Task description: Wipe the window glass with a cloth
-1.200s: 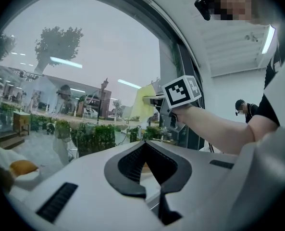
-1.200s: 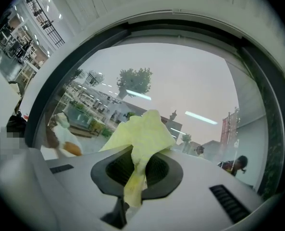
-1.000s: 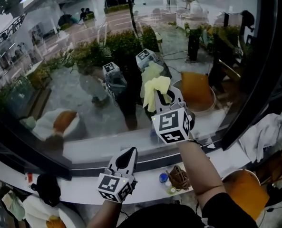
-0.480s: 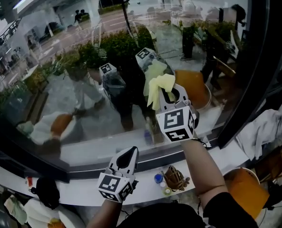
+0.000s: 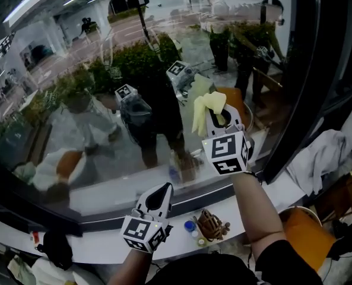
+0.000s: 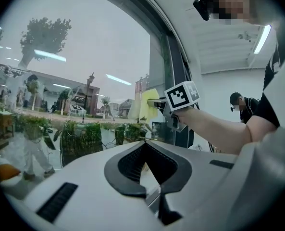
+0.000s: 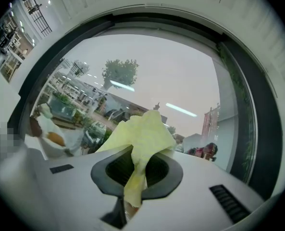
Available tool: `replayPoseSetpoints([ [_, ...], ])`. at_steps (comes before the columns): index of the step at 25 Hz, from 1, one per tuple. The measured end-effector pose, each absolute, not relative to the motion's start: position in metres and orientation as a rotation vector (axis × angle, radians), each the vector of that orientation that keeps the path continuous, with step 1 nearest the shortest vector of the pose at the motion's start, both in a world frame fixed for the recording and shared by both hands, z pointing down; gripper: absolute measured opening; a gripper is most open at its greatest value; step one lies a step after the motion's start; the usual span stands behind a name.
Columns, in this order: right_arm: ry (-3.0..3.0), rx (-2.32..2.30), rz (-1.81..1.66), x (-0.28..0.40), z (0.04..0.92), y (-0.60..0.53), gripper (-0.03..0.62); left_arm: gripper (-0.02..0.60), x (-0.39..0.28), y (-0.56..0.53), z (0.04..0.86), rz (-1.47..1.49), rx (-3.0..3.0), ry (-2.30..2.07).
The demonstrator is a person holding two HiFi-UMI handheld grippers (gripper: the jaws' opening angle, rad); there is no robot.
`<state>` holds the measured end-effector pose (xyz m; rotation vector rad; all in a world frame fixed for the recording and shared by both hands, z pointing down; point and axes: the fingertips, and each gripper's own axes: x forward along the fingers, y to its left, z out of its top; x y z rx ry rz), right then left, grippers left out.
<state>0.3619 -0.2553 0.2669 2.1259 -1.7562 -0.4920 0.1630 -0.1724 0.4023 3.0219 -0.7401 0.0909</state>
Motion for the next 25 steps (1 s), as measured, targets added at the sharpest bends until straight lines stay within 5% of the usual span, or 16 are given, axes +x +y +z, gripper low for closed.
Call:
replayPoseSetpoints([
  [25, -1.609, 2.202, -0.414, 0.507, 0.288, -0.217, 0.043, 0.008, 0.272, -0.150, 0.414, 0.137, 3.025, -0.603],
])
